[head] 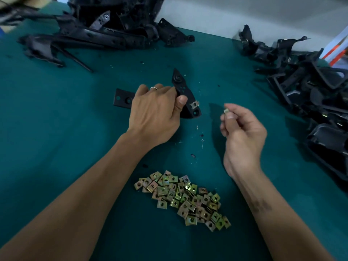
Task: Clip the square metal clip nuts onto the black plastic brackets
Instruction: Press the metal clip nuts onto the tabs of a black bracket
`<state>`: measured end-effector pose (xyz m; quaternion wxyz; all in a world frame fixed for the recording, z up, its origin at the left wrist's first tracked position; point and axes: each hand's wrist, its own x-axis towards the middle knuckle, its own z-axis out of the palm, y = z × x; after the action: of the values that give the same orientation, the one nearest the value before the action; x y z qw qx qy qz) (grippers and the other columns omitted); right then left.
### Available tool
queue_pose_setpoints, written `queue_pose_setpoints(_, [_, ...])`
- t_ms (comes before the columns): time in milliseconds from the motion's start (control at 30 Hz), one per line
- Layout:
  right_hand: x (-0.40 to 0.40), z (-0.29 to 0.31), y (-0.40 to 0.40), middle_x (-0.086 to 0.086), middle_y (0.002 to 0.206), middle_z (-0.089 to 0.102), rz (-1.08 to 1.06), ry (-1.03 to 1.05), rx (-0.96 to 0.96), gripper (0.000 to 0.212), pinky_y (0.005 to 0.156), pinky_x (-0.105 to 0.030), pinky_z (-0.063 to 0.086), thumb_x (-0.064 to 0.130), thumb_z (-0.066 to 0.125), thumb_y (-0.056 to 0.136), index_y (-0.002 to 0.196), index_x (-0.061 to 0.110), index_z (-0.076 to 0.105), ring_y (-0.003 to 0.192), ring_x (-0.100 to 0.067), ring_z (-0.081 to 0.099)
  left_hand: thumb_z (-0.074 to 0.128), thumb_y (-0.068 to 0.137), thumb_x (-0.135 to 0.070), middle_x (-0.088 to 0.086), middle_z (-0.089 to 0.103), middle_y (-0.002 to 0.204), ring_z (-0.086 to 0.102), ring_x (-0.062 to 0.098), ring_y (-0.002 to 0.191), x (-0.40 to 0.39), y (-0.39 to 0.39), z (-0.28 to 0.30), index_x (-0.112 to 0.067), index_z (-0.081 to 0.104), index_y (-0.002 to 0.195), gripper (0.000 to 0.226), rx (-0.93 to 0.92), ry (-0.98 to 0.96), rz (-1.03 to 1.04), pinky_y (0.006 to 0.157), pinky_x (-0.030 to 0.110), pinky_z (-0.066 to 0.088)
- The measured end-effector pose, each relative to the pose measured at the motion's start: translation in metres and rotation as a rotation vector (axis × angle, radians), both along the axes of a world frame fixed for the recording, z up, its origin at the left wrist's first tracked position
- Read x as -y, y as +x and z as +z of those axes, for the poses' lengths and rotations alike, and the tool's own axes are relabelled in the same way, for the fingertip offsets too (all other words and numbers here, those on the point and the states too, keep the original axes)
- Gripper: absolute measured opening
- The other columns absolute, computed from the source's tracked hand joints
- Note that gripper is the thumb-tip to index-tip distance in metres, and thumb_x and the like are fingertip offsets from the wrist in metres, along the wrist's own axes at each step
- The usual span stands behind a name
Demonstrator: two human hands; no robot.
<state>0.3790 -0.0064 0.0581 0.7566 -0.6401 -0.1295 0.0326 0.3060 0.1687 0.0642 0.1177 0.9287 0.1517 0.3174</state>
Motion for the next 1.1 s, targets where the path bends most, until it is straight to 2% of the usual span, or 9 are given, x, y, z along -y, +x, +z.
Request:
queue_pose_setpoints(67, [-0.025,0.002,0.009,0.003,0.072,0.068,-0.020,0.022,-0.015,0.021,0.059,-0.019,0.045,-0.006,0.057,0.096,0.097,0.009,0.072,0.064,-0.009,0.057,0.021,0.105,-0.043,-0.003,0.043,0.066,0.036,0.023,0.064,0.000,0.000,0.000,-0.017,0.036,0.070,0.046,-0.005,0.004,-0.017,0.072,0.042,0.036])
queue_pose_setpoints(167, [-0.048,0.006,0.016,-0.005,0.075,0.070,0.085,0.101,-0.057,0.020,0.059,-0.023,0.045,-0.006,0.056,0.096,0.091,0.010,0.069,0.064,-0.014,0.057,0.026,0.105,-0.039,0.002,0.052,0.068,0.047,0.029,0.067,0.000,-0.001,-0.002,-0.019,0.036,0.071,0.041,-0.010,0.029,-0.043,0.073,0.043,0.037])
queue_pose_setpoints(267, [-0.049,0.008,0.018,-0.014,0.080,0.071,0.206,0.178,-0.114,0.017,0.064,-0.027,0.047,-0.006,0.056,0.093,0.088,0.008,0.065,0.071,-0.021,0.062,0.031,0.104,-0.036,-0.003,0.045,0.067,0.048,0.030,0.067,0.000,0.001,-0.004,-0.021,0.032,0.071,0.036,0.010,0.052,-0.063,0.071,0.042,0.036])
queue_pose_setpoints(367, [-0.045,0.010,0.021,-0.017,0.084,0.074,0.300,0.240,-0.187,0.014,0.069,-0.030,0.054,-0.007,0.061,0.090,0.091,0.007,0.063,0.076,-0.024,0.069,0.032,0.103,-0.036,-0.005,0.041,0.067,0.046,0.029,0.067,0.001,0.002,-0.004,-0.022,0.030,0.072,0.034,0.025,0.076,-0.086,0.070,0.041,0.034])
queue_pose_setpoints(467, [-0.048,0.010,0.021,-0.021,0.090,0.075,0.378,0.248,-0.209,0.016,0.070,-0.034,0.057,-0.007,0.063,0.090,0.100,0.006,0.067,0.077,-0.027,0.071,0.033,0.103,-0.036,0.002,0.054,0.066,0.049,0.030,0.067,0.001,0.001,-0.004,-0.025,0.028,0.076,0.030,0.045,0.076,-0.121,0.069,0.041,0.034])
queue_pose_setpoints(633, [-0.050,0.006,0.023,-0.024,0.098,0.074,0.380,0.268,-0.212,0.010,0.094,-0.047,0.053,0.000,0.072,0.085,0.091,0.008,0.073,0.092,-0.031,0.071,0.030,0.104,-0.041,0.002,0.055,0.067,0.049,0.031,0.066,0.001,0.001,-0.003,-0.024,0.029,0.073,0.034,0.027,0.087,-0.129,0.070,0.041,0.034])
queue_pose_setpoints(767, [-0.050,0.002,0.020,-0.006,0.078,0.075,0.360,0.216,-0.148,0.010,0.073,-0.031,0.057,0.004,0.076,0.086,0.092,0.011,0.074,0.073,-0.016,0.070,0.032,0.104,-0.041,0.004,0.058,0.068,0.050,0.031,0.068,0.002,0.000,-0.003,-0.024,0.029,0.074,0.035,0.024,0.097,-0.125,0.070,0.041,0.033])
queue_pose_setpoints(933, [-0.050,0.005,0.016,-0.004,0.080,0.075,0.318,0.221,-0.121,0.016,0.082,-0.030,0.054,0.000,0.076,0.083,0.079,0.016,0.077,0.077,-0.014,0.068,0.033,0.104,-0.041,0.004,0.060,0.071,0.051,0.031,0.070,0.003,-0.001,-0.002,-0.022,0.032,0.074,0.036,0.009,0.111,-0.115,0.071,0.040,0.031])
queue_pose_setpoints(1100, [-0.052,0.005,0.010,-0.004,0.079,0.074,0.287,0.237,-0.144,0.020,0.087,-0.033,0.051,-0.006,0.072,0.087,0.078,0.012,0.073,0.079,-0.016,0.066,0.035,0.102,-0.040,0.004,0.061,0.072,0.053,0.032,0.072,0.003,-0.003,0.000,-0.021,0.034,0.073,0.035,-0.003,0.108,-0.110,0.072,0.040,0.030])
